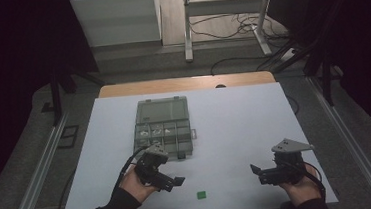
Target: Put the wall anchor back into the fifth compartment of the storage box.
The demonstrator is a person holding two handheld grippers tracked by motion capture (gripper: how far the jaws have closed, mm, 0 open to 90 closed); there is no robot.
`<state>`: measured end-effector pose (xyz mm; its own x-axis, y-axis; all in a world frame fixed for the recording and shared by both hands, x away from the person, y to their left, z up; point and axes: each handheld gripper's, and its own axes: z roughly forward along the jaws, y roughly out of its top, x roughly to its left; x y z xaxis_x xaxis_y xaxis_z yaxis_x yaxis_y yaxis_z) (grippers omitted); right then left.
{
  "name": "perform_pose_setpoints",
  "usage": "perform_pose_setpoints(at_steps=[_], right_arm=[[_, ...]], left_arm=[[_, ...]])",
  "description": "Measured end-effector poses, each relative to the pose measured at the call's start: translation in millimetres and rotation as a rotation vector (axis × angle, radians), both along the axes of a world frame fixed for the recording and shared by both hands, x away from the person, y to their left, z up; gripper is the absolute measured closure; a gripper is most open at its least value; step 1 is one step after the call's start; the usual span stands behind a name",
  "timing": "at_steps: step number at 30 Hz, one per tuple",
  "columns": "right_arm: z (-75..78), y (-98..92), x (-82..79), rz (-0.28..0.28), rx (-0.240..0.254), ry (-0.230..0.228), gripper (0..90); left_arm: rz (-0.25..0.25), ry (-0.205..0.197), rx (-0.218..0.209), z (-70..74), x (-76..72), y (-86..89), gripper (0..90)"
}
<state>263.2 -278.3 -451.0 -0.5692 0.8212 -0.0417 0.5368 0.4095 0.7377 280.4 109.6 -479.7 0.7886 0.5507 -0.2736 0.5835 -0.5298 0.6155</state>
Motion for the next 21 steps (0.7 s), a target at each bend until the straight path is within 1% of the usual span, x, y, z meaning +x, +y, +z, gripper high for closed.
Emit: perform_pose_setpoints(at_steps=[1,2,3,4,5,6,7,8,9,10,11,13,14,15,16,17,19,21], right_arm=[[0.0,-0.1,0.1,0.000,0.000,0.001,0.0],[0.0,-0.1,0.1,0.000,0.000,0.001,0.0],[0.0,-0.1,0.1,-0.001,0.000,0.001,0.0],[0.0,0.0,0.1,0.000,-0.001,0.001,0.0],[0.0,0.1,0.1,0.000,-0.001,0.001,0.0],[0.0,0.1,0.1,0.000,-0.001,0.001,0.0],[0.0,0.1,0.0,0.000,-0.001,0.001,0.0],[0.0,0.1,0.0,0.000,-0.001,0.001,0.0],[0.0,0.1,0.0,-0.001,-0.001,0.001,0.0],[0.0,0.0,0.0,-0.001,-0.001,0.001,0.0],[0.0,-0.1,0.0,-0.002,0.000,0.001,0.0],[0.1,-0.3,-0.1,-0.003,0.001,0.000,0.0],[0.2,-0.4,-0.2,-0.004,0.001,-0.002,0.0],[0.4,-0.6,-0.4,-0.007,0.001,-0.005,0.0],[0.4,-0.6,-0.4,-0.007,0.001,-0.005,0.0],[0.5,-0.9,-0.6,-0.011,0.004,-0.006,0.0],[0.6,-1.3,-0.6,-0.012,0.005,-0.006,0.0],[0.6,-1.7,-0.4,-0.013,0.006,-0.007,0.0]], left_arm=[[0.001,0.003,0.011,-1.2,-0.1,-4.9,6.9],[0.001,0.003,0.011,-1.2,-0.1,-4.9,9.0],[-0.005,0.001,0.019,-1.8,-0.2,-7.5,9.0],[-0.012,-0.008,0.026,-2.5,-0.6,-10.5,15.2],[-0.019,-0.010,0.028,-2.7,-0.9,-12.4,17.6],[-0.031,-0.015,0.030,-3.1,-1.3,-15.0,17.6],[-0.050,-0.024,0.034,-4.1,-2.2,-20.2,24.0],[-0.050,-0.024,0.034,-4.1,-2.2,-20.2,27.8],[-0.064,-0.026,0.042,-4.8,-1.8,-22.2,27.8],[-0.068,-0.021,0.037,-6.0,-2.3,-25.3,32.3],[-0.080,-0.017,0.039,-7.1,-2.4,-28.0,34.8],[-0.102,-0.019,0.058,-9.4,-2.8,-33.4,38.6],[-0.109,-0.015,0.060,-11.1,-3.9,-37.6,40.5],[-0.117,-0.017,0.069,-12.3,-4.8,-40.7,43.8],[-0.123,-0.017,0.075,-13.2,-5.5,-43.0,43.8],[-0.151,-0.016,0.097,-15.3,-6.5,-47.8,46.7],[-0.147,-0.011,0.090,-17.1,-7.9,-51.0,47.9],[-0.174,-0.010,0.110,-18.7,-7.9,-54.4,51.4]])
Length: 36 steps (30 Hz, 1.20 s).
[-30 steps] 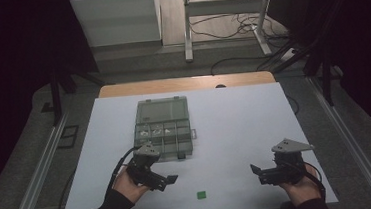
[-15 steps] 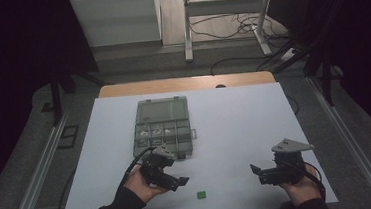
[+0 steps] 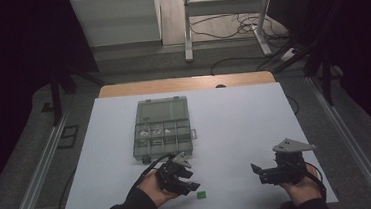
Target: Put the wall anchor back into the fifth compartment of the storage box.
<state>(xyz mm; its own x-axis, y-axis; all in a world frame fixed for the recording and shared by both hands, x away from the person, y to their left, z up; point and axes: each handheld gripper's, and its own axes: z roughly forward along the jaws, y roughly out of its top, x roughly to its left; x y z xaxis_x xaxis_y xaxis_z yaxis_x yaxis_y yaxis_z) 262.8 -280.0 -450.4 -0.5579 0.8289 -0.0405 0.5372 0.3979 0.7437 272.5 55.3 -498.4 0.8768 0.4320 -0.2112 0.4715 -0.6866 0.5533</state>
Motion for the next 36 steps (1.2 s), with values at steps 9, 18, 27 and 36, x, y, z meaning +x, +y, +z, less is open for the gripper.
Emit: perform_pose_setpoints(at_steps=[9,18,27,36], right_arm=[[0.3,-1.7,-0.3,-0.011,-0.008,-0.010,0.0],[0.3,-2.1,-0.5,-0.012,-0.008,-0.009,0.0],[0.3,-2.5,-0.6,-0.014,-0.010,-0.011,0.0],[0.1,-2.8,-0.3,-0.016,-0.015,-0.013,0.0]], left_arm=[[-0.038,0.010,0.023,-9.3,-4.4,-14.4,66.4],[-0.072,0.003,0.042,-13.3,-5.4,-19.4,76.7],[-0.089,-0.015,0.060,-16.0,-7.5,-23.8,78.5],[-0.094,-0.034,0.082,-18.2,-9.3,-25.7,83.2]])
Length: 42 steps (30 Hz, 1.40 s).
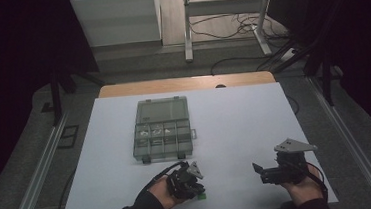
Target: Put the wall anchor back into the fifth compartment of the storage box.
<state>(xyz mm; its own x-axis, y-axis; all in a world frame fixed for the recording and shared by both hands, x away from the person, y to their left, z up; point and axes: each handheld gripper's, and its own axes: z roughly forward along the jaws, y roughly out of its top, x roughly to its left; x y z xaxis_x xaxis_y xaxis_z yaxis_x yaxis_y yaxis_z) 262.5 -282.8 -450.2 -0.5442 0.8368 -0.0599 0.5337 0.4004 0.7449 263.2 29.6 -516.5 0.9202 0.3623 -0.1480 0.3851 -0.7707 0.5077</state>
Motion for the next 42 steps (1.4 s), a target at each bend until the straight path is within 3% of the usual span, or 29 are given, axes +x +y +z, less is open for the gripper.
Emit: perform_pose_setpoints(at_steps=[11,26,42], right_arm=[[0.1,-0.9,0.1,-0.006,-0.003,0.006,0.0],[-0.1,-2.2,0.8,-0.023,0.004,0.010,0.0],[-1.1,-4.7,2.7,-0.032,0.012,0.019,0.0]], left_arm=[[0.031,0.031,-0.027,2.7,5.7,6.5,84.5],[0.116,0.005,-0.074,18.5,13.6,23.7,84.3],[0.200,-0.029,-0.081,34.3,27.7,53.4,84.0]])
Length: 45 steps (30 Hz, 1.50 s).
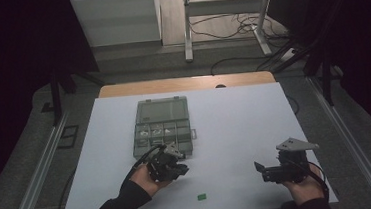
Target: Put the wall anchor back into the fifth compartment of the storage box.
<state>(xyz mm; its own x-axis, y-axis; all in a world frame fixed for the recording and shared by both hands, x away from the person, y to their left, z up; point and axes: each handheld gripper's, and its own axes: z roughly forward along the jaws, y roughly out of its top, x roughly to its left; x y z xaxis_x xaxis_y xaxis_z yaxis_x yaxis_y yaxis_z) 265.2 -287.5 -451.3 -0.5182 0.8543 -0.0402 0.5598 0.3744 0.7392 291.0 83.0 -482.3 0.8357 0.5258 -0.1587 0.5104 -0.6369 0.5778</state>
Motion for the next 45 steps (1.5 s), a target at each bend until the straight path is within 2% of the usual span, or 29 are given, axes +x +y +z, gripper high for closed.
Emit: perform_pose_setpoints(at_steps=[14,26,45], right_arm=[[0.1,-0.3,-0.2,0.004,0.006,0.000,0.1],[0.2,-0.1,-0.5,0.005,0.006,-0.002,0.1],[0.3,-0.1,-1.3,0.005,0.004,-0.006,0.3]], left_arm=[[0.086,-0.020,-0.023,10.1,11.3,26.1,84.0],[0.179,-0.037,-0.041,17.2,20.9,54.4,84.0],[0.276,-0.062,-0.024,21.3,30.7,87.4,84.1]])
